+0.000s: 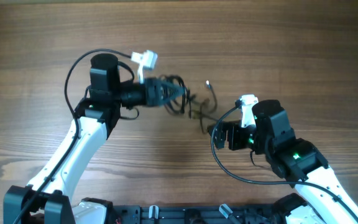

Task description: Untangle cables

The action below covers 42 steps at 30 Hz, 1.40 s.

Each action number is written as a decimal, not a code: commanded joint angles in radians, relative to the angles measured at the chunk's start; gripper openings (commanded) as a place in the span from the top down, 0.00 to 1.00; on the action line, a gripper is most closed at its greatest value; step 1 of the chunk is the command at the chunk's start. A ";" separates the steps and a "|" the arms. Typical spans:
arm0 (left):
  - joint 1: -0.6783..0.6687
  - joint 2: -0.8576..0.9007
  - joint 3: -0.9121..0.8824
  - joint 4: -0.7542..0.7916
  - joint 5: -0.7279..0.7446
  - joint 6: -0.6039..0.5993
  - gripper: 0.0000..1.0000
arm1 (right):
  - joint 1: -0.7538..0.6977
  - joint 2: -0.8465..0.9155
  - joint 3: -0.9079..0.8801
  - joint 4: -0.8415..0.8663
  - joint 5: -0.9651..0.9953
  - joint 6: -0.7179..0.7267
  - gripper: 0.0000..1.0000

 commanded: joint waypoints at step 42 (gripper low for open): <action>-0.039 -0.124 0.055 0.033 0.199 0.081 0.96 | -0.004 0.253 0.051 0.351 -0.425 -0.452 0.01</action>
